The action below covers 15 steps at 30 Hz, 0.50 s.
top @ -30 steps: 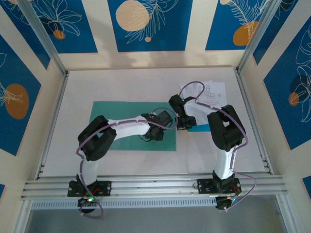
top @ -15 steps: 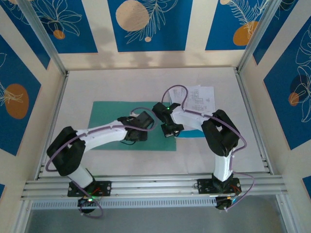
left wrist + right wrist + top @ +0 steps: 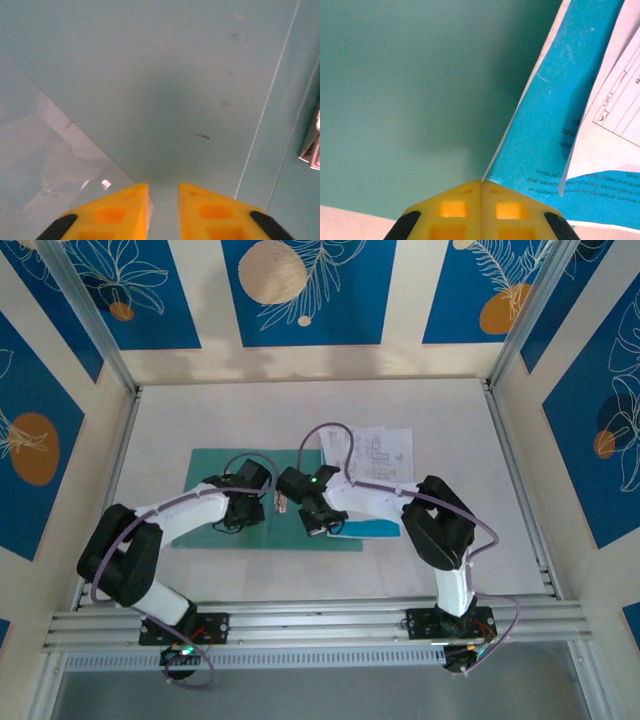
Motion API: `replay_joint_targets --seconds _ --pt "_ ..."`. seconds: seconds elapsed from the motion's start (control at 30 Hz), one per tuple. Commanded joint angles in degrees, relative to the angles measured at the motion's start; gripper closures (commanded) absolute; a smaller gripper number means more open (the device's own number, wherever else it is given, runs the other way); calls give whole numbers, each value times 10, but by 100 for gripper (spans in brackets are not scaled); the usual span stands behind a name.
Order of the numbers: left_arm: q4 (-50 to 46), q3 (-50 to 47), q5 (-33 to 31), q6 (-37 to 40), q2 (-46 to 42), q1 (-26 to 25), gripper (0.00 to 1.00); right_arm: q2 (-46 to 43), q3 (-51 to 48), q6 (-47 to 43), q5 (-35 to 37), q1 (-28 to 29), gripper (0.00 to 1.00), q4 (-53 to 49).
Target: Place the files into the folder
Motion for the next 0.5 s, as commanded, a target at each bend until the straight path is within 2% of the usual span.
replay_joint_targets --seconds 0.0,0.3,0.47 --pt "42 -18 46 21 37 1 83 26 28 29 -20 21 100 -16" --pt "187 -91 128 -34 51 -7 89 47 53 53 -60 58 100 4" --pt "219 -110 146 -57 47 -9 90 47 43 58 -76 62 100 22"
